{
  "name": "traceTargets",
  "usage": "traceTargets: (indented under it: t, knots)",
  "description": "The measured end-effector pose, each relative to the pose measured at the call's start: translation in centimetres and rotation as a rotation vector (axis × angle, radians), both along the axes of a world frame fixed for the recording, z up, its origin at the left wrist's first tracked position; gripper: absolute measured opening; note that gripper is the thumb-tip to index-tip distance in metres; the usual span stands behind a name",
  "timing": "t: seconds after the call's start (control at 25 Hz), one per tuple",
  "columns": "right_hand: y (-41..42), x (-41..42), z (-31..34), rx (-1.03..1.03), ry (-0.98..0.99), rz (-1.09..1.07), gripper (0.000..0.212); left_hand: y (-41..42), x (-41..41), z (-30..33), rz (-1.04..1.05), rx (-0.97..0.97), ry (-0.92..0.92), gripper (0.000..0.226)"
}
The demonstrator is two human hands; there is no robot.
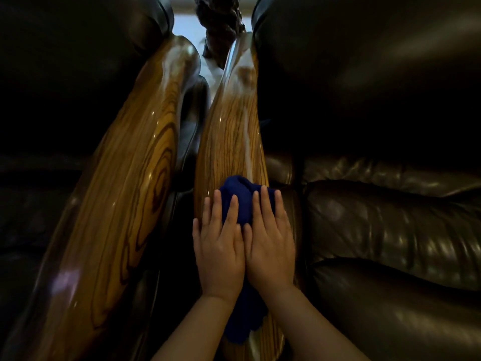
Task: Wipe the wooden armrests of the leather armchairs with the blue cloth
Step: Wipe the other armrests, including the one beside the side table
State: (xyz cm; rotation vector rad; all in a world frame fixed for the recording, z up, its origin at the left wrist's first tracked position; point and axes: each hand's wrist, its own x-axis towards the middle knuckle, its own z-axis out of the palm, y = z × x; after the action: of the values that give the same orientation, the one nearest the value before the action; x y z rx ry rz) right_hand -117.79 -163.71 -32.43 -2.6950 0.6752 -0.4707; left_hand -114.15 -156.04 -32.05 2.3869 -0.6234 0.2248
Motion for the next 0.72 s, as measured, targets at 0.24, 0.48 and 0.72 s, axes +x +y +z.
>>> traceTargets:
  t: [0.24, 0.48, 0.72]
  knots:
    - [-3.2, 5.8, 2.3, 0.025, 0.057, 0.086, 0.055, -2.4, 5.9, 2.0, -0.036, 0.015, 0.009, 0.048]
    - [-6.5, 11.5, 4.3, 0.046, 0.091, 0.116, 0.056, -5.5, 11.5, 4.0, -0.045, 0.048, 0.015, 0.045]
    - [-9.7, 17.6, 5.5, 0.196, 0.048, 0.068, 0.058, -9.1, 18.2, 5.2, -0.122, 0.09, 0.071, 0.05]
